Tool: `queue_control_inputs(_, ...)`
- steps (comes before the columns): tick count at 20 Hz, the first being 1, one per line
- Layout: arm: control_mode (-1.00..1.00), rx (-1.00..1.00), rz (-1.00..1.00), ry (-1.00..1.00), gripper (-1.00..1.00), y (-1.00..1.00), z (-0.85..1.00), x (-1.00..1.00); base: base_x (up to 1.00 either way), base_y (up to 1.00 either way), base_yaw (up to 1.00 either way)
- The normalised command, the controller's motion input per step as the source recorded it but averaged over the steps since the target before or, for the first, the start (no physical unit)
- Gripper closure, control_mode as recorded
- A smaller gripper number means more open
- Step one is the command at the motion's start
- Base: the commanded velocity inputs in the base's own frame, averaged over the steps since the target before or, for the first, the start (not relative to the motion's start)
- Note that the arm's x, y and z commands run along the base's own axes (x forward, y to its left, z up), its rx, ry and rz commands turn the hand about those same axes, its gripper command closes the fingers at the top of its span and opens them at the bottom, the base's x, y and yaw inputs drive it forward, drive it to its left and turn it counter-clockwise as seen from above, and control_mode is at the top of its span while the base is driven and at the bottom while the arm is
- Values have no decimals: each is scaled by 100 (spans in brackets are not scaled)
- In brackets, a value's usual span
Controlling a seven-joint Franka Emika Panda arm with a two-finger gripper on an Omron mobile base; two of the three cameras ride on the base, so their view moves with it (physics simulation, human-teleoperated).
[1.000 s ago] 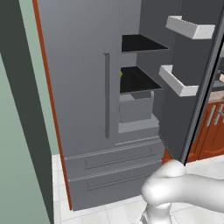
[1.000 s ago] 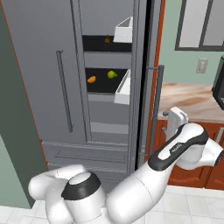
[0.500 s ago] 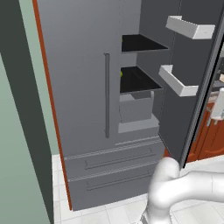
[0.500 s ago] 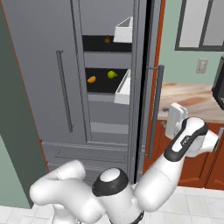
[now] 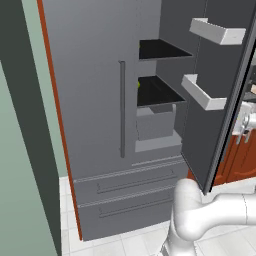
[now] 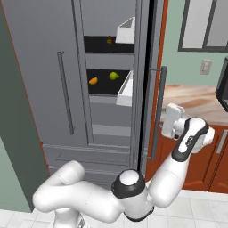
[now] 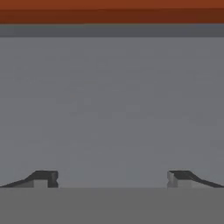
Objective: Place the orange in the correct fridge rack based on whether it is a fruit or vegetable. Finally, close the fridge door.
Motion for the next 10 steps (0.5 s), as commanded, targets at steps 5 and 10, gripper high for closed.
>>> queue_control_inputs(5,-100,-1,15,-4,-100,92,0,-8,0,0,0)
queue_control_inputs(10,-100,-3,2,-20,-100,100,2,-19,0,0,0)
